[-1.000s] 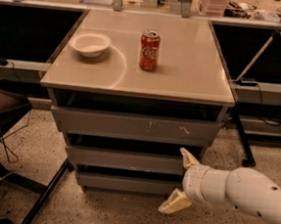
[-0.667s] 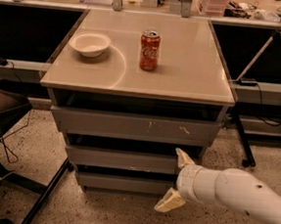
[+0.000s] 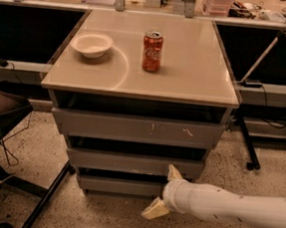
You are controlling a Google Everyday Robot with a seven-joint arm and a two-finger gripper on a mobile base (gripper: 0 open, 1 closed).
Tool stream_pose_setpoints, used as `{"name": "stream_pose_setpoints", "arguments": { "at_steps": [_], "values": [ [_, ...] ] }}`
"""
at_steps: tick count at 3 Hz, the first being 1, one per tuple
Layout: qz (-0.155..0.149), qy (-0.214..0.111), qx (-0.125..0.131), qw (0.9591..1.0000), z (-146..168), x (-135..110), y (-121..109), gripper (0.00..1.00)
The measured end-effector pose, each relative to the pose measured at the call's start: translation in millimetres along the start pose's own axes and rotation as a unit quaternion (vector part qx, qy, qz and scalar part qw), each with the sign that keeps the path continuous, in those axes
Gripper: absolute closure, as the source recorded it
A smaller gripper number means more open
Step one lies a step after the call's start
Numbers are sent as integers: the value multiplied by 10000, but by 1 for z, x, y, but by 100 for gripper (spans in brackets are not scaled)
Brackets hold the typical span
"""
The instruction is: Open middle drawer
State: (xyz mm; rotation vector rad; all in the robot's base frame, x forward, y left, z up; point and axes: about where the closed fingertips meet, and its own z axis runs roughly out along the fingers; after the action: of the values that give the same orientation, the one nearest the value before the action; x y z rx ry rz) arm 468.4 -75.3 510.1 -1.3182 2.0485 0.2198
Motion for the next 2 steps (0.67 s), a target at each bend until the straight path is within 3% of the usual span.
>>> {"name": "stream_pose_setpoints", "arguments": {
  "at_steps": [1, 2],
  "values": [
    [431, 190, 372, 9982, 31, 10, -16, 0],
    [687, -98, 412, 9967, 86, -25, -20, 0]
  ]
}}
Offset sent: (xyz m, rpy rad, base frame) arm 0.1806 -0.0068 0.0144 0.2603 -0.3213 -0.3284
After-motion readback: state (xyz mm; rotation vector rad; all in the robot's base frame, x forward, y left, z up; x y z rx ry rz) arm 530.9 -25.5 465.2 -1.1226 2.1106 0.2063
